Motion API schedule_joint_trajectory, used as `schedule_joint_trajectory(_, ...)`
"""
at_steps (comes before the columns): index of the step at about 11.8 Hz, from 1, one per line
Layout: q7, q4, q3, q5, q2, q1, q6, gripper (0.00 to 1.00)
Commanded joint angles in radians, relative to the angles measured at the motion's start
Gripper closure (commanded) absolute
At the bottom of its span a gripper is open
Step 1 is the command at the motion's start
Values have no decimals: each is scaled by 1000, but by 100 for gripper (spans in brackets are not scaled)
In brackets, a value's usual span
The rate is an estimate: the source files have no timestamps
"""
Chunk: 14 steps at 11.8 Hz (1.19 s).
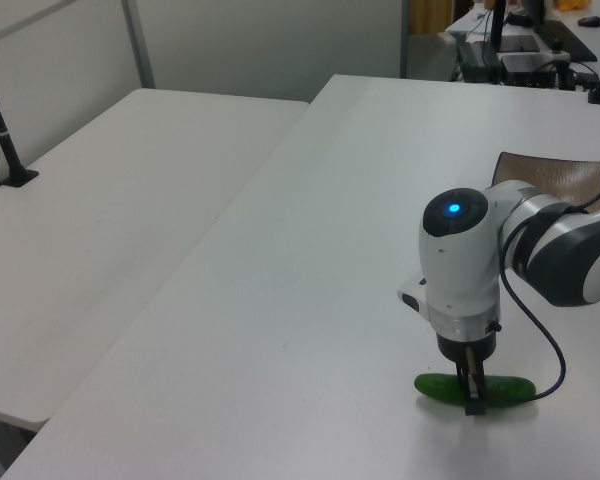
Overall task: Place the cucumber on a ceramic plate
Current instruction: 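Lower the gripper and close it around the cucumber's middle, then lift the cucumber and carry it toward the brown square plate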
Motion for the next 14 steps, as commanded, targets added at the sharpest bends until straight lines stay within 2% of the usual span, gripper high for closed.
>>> schedule_joint_trajectory(1, 28, -2, 6, -24, -5, -16, 2, 68)
schedule_joint_trajectory(4, -11, -6, 5, -23, -70, -65, -47, 68)
schedule_joint_trajectory(6, -67, -6, -8, -23, -80, -103, -52, 68)
schedule_joint_trajectory(11, -245, -8, -182, -7, -157, -134, -46, 68)
schedule_joint_trajectory(14, -338, -3, -305, -4, -185, -149, -38, 68)
